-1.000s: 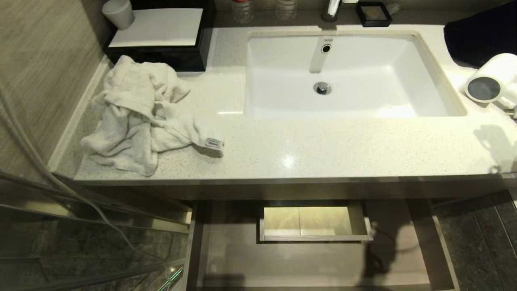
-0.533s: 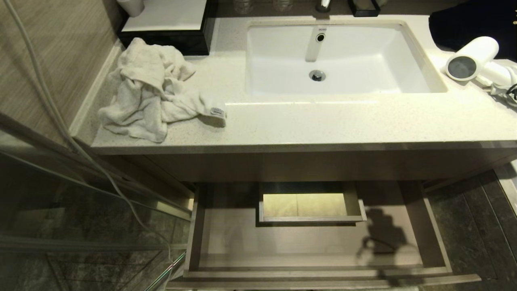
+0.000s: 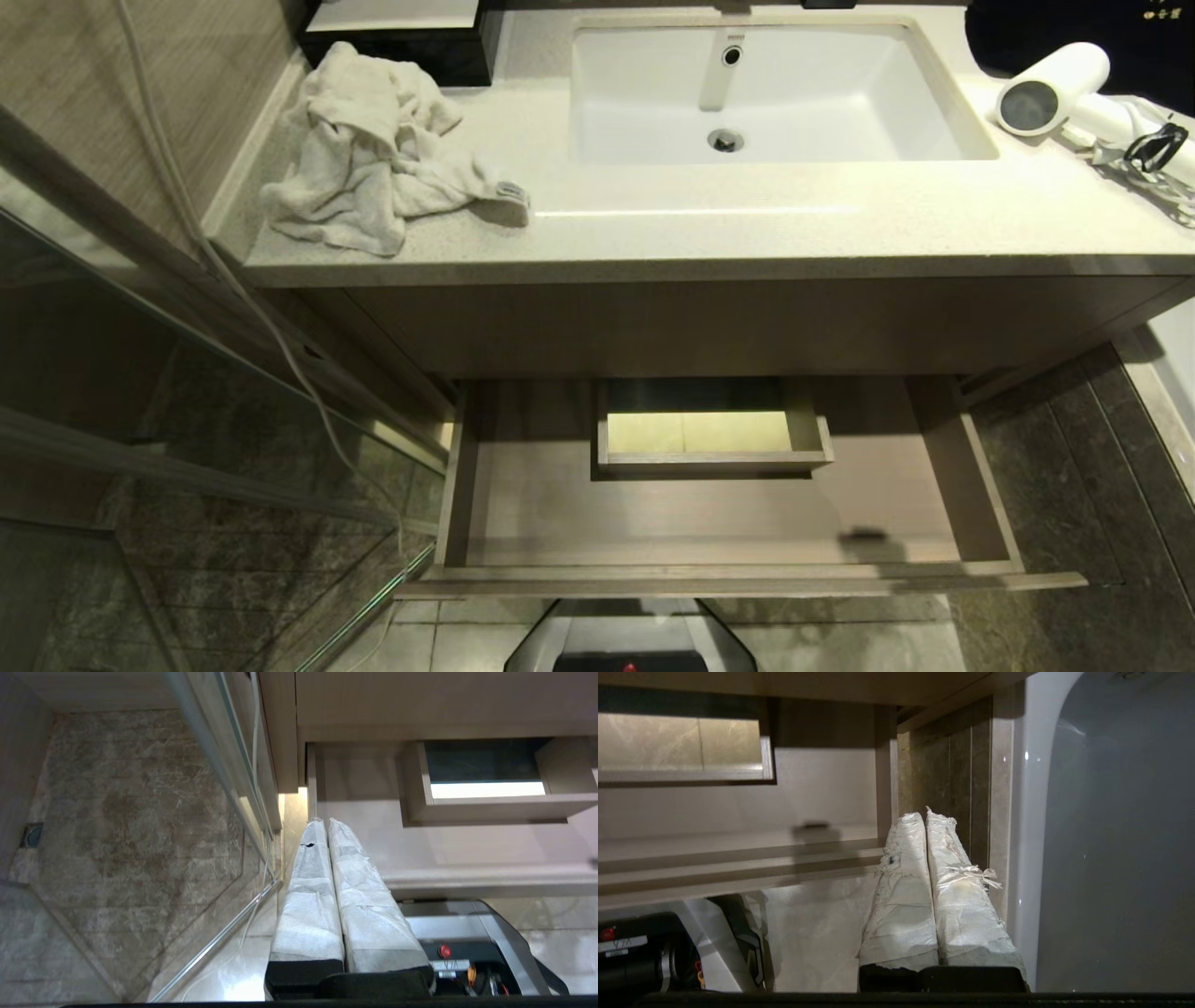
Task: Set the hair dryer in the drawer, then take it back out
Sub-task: Close the drawer
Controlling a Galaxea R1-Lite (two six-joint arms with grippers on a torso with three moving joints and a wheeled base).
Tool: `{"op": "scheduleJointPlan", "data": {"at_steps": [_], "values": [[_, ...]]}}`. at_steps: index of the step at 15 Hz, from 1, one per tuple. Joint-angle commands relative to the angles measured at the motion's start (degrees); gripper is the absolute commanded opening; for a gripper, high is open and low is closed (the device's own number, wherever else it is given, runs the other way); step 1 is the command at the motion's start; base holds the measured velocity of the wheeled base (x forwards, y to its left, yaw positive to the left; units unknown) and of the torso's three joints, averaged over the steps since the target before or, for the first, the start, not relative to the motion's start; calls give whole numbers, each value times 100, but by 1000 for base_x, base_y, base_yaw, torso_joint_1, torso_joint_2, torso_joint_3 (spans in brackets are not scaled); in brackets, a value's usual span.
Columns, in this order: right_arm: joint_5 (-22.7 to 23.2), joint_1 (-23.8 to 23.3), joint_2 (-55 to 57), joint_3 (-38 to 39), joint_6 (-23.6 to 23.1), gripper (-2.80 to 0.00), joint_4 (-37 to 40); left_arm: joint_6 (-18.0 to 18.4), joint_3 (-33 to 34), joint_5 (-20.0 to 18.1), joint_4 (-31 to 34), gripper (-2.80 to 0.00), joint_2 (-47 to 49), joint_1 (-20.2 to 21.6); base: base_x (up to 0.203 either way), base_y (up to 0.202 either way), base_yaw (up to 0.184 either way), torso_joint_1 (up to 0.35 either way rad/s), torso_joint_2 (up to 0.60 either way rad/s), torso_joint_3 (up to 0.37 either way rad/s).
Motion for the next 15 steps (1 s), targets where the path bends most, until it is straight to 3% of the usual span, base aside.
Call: {"op": "scheduleJointPlan", "data": {"at_steps": [1,8,15], "values": [[-3,50,-45,61,-16,-280,-1,-4,4,0,0,-280,-9,0,0,0,0,-210,-100,-314],[-30,74,-106,131,89,-280,227,-4,7,0,0,-280,-9,0,0,0,0,-164,-129,-287],[-13,144,-220,191,89,-280,371,-4,-1,0,0,-280,-9,0,0,0,0,-157,239,72]]}}
